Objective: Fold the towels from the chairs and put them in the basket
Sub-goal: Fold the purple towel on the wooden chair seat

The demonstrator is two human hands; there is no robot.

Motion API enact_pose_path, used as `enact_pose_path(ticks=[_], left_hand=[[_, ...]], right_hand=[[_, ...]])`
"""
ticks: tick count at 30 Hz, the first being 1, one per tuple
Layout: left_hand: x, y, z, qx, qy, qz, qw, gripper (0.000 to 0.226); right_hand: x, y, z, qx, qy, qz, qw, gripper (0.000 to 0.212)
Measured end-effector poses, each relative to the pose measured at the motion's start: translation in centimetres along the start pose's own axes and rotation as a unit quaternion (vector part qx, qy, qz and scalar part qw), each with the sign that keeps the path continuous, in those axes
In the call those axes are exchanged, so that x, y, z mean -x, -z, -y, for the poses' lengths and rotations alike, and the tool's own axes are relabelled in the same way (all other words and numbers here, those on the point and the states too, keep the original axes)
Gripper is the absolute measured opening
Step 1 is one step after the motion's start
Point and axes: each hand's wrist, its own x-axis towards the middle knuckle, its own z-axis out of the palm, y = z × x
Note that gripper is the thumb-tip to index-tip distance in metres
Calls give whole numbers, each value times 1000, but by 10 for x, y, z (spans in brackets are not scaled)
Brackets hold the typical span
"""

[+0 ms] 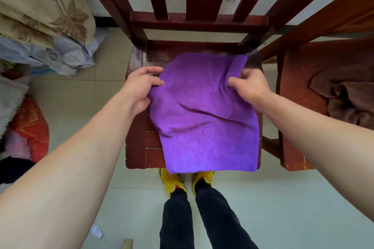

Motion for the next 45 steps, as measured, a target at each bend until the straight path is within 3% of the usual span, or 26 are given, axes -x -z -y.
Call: enact_pose_path(ticks=[3,5,7,9,13,16,21,23,25,29,34,38,42,45], left_hand=[[8,10,-18,-1,10,42,999,39],[11,17,-29,11,-21,0,1000,38],[13,19,-39,18,-87,-53,995,37],[13,19,-45,1,-157,-104,982,41],[6,18,-38,-80,-223,-169,957,35],[-5,19,-9,-141,-162,-159,964,26],[1,20,50,-254,-77,-229,937,40],[13,13,75,-285,-40,-241,927,48],[28,8,98,-333,-5,-242,912,43],[49,12,127,-332,36,-220,917,21],[64,23,140,-206,-42,-218,953,6],[64,28,143,-58,10,-147,987,13],[68,52,147,-167,-21,-114,979,33],[75,63,140,-224,-44,-97,969,37]], right_hand=[[3,16,18,-214,-53,21,975,17],[1,29,24,-321,-111,47,939,26],[-1,38,30,-363,-120,53,923,21],[-5,44,37,-361,-94,8,928,15],[-12,46,41,-304,-27,-113,946,28],[-14,36,23,-193,-18,-123,973,35],[-3,21,-24,-11,-59,-128,990,66],[11,11,-41,45,-77,-122,989,63],[26,4,-56,72,-83,-109,988,46],[49,0,-83,56,-116,-60,990,36],[80,-1,-114,20,-171,-29,985,43],[103,-12,-141,-19,-198,27,980,46],[112,-17,-153,-131,-184,-14,974,38],[110,-11,-144,-134,-135,-61,980,33]])
